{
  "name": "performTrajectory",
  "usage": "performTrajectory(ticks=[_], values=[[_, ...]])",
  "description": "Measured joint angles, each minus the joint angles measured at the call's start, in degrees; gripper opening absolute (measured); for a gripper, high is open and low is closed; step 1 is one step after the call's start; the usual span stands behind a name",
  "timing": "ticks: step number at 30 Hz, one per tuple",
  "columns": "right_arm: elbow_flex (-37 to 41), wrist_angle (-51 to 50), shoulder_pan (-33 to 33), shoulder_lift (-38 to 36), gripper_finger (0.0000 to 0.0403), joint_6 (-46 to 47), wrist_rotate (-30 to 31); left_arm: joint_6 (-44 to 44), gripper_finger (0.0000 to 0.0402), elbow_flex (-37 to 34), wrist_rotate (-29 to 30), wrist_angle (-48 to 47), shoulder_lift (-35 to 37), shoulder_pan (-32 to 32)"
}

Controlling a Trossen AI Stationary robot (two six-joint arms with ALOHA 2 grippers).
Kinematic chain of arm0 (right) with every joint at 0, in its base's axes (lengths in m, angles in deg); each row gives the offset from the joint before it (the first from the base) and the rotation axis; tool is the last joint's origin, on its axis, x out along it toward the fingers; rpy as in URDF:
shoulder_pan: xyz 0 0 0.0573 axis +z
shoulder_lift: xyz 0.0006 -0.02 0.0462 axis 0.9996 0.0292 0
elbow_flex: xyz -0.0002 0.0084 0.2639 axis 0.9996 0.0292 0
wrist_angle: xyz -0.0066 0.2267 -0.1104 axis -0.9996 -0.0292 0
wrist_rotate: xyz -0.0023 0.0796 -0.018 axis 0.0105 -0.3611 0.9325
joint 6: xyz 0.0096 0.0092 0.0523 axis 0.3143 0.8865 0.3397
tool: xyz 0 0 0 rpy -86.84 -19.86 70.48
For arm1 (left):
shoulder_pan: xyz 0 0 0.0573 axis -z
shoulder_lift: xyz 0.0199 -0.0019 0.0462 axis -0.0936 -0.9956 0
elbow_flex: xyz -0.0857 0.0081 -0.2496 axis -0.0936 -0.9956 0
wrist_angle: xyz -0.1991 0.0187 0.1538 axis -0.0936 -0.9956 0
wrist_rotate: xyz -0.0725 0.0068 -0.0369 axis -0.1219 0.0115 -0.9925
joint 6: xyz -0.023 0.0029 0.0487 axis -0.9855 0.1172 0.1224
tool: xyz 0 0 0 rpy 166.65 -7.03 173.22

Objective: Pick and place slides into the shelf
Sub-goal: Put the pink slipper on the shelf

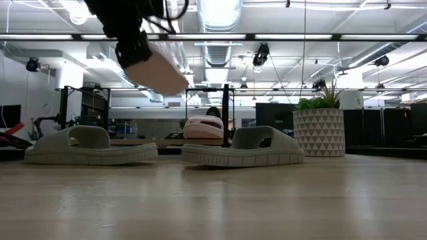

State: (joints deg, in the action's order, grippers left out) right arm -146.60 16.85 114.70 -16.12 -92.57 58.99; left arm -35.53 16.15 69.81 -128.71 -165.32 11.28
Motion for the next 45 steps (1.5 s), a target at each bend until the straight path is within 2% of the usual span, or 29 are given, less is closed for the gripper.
performTrajectory(ticks=[5,10,19,24,33,45], values=[[0.0,0.0,0.0,0.0,0.0224,-0.1,0.0,0.4,0.0014,-2.2,-1.9,3.6,-1.9,-3.5],[0.0,0.0,0.0,0.0,0.0224,-0.2,0.0,4.4,0.0014,-3.0,-5.4,6.2,-5.9,-6.7],[0.0,-0.1,0.0,0.0,0.0224,-0.6,0.0,6.4,0.0014,-2.6,-5.1,6.4,-11.3,-10.9],[0.0,-0.2,0.0,0.0,0.0224,-0.6,0.0,9.3,0.0014,-2.6,-4.8,11.4,-11.6,-12.7],[0.0,-0.8,0.0,0.0,0.0224,-0.6,0.0,28.1,0.0015,-2.7,-6.4,29.3,-11.6,-14.7],[0.0,-1.4,0.0,0.0,0.0224,-0.6,0.0,28.5,0.0017,-3.0,-7.4,31.3,-11.6,-16.5]])
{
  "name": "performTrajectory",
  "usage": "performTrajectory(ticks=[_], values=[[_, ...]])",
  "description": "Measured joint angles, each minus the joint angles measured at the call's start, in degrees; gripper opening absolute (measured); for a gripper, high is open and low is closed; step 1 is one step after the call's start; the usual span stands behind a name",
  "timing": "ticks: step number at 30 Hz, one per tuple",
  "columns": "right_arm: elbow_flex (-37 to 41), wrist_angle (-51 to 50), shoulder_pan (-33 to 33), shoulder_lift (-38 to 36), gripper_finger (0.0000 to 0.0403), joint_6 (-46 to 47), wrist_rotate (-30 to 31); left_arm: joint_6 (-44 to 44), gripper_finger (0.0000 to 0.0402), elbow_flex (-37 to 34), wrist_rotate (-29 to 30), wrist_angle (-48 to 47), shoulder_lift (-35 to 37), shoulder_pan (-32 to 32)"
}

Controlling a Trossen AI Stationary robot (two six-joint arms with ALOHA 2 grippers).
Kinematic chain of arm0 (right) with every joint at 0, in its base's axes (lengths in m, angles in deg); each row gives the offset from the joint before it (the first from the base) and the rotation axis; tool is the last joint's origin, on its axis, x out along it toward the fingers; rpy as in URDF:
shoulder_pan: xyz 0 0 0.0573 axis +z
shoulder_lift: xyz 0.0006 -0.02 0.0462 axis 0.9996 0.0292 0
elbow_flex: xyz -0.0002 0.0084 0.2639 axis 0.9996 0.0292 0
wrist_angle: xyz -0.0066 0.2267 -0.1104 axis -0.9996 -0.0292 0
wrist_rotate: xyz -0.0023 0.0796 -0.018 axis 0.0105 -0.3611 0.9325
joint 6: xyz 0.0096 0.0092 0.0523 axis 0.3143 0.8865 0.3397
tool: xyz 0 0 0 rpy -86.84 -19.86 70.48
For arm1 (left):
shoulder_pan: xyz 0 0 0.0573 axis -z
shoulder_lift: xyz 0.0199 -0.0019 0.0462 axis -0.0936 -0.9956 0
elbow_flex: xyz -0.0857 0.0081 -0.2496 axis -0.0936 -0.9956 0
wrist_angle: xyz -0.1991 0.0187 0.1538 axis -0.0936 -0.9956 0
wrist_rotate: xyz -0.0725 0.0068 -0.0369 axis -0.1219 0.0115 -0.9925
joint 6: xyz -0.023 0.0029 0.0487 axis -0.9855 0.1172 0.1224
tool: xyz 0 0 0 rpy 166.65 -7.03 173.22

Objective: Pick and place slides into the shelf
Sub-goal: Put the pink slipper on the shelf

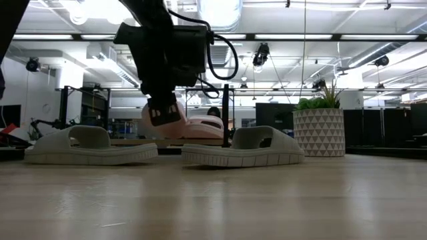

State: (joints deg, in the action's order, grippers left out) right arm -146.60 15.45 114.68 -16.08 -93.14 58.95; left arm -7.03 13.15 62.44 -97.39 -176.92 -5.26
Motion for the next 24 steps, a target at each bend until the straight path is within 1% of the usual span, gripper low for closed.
performTrajectory(ticks=[5,9,16,20,24], values=[[0.0,0.0,0.0,0.0,0.0224,0.0,0.0,0.0,0.002,0.0,-5.3,0.2,0.0,-1.5],[0.0,0.0,0.0,0.0,0.0224,0.0,0.0,1.7,0.0039,-0.1,-10.3,1.6,0.0,-2.3],[0.0,-0.1,0.0,0.0,0.0224,0.0,0.0,10.5,0.0101,-0.2,-18.1,9.9,0.0,-2.4],[0.0,-0.2,0.0,0.0,0.0224,0.0,0.0,11.0,0.0141,0.0,-20.9,10.4,0.0,-2.3],[0.0,-0.2,0.0,0.0,0.0224,0.0,0.0,13.8,0.0183,0.0,-25.2,10.2,0.0,-2.3]])
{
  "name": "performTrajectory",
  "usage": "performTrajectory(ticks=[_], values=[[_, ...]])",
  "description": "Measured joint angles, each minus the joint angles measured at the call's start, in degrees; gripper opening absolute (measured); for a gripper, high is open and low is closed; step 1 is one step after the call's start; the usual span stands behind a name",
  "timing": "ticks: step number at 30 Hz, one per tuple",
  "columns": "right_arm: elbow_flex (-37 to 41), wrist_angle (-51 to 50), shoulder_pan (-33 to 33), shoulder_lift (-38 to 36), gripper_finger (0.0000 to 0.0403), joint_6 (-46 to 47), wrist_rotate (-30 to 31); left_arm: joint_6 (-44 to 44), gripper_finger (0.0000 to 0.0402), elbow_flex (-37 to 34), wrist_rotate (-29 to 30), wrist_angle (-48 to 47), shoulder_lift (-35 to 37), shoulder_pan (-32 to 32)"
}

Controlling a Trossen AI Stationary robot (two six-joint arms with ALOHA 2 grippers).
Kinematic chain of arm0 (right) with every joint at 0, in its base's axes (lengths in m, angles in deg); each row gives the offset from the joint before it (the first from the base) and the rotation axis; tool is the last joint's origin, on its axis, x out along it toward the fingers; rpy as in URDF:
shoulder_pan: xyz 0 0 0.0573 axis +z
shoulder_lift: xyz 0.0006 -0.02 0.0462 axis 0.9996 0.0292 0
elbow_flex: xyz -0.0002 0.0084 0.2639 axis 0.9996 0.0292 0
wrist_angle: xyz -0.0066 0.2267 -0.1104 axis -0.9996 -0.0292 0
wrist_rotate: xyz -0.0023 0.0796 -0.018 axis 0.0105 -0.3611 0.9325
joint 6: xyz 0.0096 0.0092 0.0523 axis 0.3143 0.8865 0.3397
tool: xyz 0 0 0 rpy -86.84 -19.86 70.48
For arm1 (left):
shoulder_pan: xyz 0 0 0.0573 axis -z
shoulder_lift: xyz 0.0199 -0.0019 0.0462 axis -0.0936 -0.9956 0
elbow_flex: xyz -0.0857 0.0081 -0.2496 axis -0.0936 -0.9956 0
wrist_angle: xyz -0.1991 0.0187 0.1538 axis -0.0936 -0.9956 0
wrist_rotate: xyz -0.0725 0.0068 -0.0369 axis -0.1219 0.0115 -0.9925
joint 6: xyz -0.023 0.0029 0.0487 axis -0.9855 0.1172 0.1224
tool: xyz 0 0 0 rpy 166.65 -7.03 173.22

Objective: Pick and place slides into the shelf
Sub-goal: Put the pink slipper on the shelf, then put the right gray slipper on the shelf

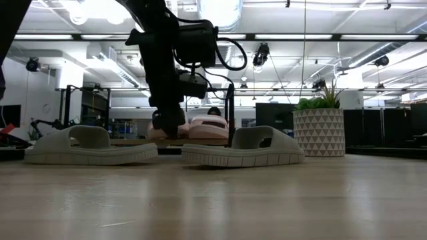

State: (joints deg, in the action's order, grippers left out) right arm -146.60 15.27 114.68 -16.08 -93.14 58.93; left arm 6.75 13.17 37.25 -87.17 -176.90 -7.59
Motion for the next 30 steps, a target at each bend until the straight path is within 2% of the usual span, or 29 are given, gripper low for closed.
performTrajectory(ticks=[8,16,20,25,30], values=[[0.0,0.0,0.0,0.0,0.0224,0.0,0.0,3.0,0.0232,0.1,-1.5,-0.6,0.4,0.0],[0.0,-0.2,0.0,0.0,0.0224,0.0,0.0,4.3,0.0235,2.4,-2.0,-7.8,1.2,0.3],[0.0,-0.2,0.0,0.0,0.0224,0.0,0.0,4.3,0.0235,2.4,-2.4,-8.6,2.7,0.9],[0.0,-0.2,0.0,0.0,0.0224,0.0,-0.1,4.8,0.0235,2.4,-7.6,-8.6,5.3,1.0],[0.0,-0.2,0.0,0.0,0.0224,0.0,-0.1,8.2,0.0235,2.0,-17.2,-7.5,10.7,1.7]])
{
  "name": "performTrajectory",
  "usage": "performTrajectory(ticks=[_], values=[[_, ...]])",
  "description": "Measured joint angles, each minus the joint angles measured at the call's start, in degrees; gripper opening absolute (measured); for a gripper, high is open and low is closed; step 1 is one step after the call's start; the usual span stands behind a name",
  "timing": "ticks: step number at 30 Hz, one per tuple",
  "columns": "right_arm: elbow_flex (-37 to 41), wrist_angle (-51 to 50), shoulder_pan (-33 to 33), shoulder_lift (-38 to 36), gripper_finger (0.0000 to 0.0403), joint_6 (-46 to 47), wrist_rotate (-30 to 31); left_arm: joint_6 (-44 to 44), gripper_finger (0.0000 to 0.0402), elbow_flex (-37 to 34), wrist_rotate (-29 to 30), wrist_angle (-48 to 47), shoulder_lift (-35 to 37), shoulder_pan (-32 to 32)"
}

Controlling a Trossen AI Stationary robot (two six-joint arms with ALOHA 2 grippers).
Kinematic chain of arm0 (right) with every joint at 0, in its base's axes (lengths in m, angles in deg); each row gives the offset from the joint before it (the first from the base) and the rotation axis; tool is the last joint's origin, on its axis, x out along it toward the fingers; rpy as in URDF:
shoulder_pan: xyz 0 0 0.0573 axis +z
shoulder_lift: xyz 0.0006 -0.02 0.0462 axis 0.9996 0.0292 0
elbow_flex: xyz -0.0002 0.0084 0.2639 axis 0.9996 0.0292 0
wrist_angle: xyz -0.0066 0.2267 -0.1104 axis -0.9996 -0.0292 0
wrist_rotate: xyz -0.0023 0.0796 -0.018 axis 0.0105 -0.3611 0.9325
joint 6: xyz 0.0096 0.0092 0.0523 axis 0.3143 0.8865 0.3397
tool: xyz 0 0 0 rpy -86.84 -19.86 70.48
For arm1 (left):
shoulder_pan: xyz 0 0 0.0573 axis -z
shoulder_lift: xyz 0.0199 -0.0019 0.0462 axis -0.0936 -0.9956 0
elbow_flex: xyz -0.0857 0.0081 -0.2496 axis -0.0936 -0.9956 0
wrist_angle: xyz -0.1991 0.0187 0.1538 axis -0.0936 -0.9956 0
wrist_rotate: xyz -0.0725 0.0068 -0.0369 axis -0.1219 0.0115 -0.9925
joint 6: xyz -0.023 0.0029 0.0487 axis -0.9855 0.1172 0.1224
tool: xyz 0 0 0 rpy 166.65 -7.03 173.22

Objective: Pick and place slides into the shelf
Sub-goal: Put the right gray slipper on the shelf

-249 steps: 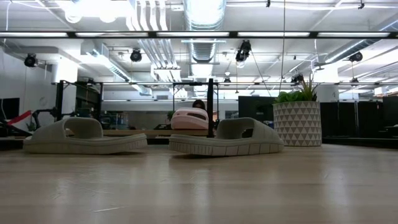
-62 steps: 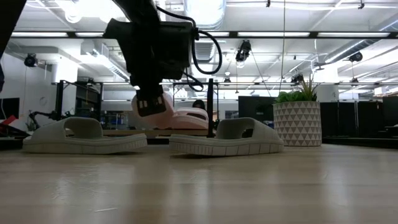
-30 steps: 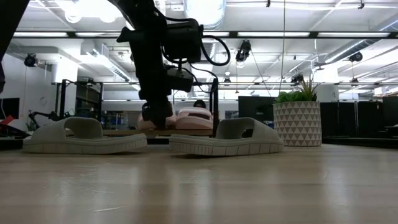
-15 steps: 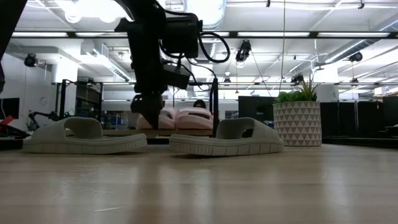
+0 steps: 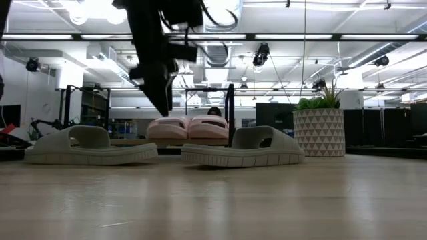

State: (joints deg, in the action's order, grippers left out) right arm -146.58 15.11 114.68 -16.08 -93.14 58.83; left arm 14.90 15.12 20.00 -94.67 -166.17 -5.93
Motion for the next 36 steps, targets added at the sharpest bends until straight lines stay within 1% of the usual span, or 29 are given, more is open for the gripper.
performTrajectory(ticks=[4,6,11,13,15,19,21,23,25,29,31,36], values=[[0.0,0.0,0.0,0.0,0.0224,0.0,-0.1,3.4,0.0235,-1.3,-6.7,4.0,5.8,1.1],[0.0,-0.1,0.0,0.0,0.0224,0.8,-0.1,3.5,0.0235,-1.9,-11.6,6.1,8.9,1.6],[0.0,-1.4,0.0,0.0,0.0224,4.1,-0.2,2.7,0.0235,-4.1,-26.3,13.2,16.1,4.5],[0.0,-1.7,0.0,0.0,0.0224,4.9,-0.4,0.9,0.0235,-5.2,-29.0,14.9,18.9,6.0],[0.1,-2.0,0.0,0.0,0.0224,5.8,-0.4,-1.4,0.0235,-6.1,-29.2,15.3,21.6,7.4],[1.1,-2.8,0.0,0.0,0.0224,6.0,-0.5,-9.1,0.0235,-6.9,-28.3,9.9,25.5,9.7],[1.9,-2.8,0.0,0.3,0.0224,6.0,-0.5,-14.2,0.0235,-6.9,-26.1,7.1,26.7,10.3],[2.9,-2.8,0.0,0.4,0.0224,5.6,-0.5,-16.8,0.0235,-6.9,-23.5,4.7,27.2,10.9],[3.9,-2.7,-0.3,0.9,0.0224,5.0,-0.5,-17.5,0.0235,-7.1,-21.8,1.8,27.4,11.3],[5.9,-2.9,-0.9,2.0,0.0224,4.3,-0.3,-17.5,0.0235,-7.4,-21.7,-1.7,27.6,11.6],[6.6,-2.9,-0.9,2.4,0.0224,5.4,-0.3,-17.2,0.0235,-7.7,-21.7,-2.9,27.5,11.6],[7.0,-2.8,-1.1,4.6,0.0224,9.1,-0.3,-15.6,0.0235,-10.0,-21.0,-2.4,27.5,11.6]])
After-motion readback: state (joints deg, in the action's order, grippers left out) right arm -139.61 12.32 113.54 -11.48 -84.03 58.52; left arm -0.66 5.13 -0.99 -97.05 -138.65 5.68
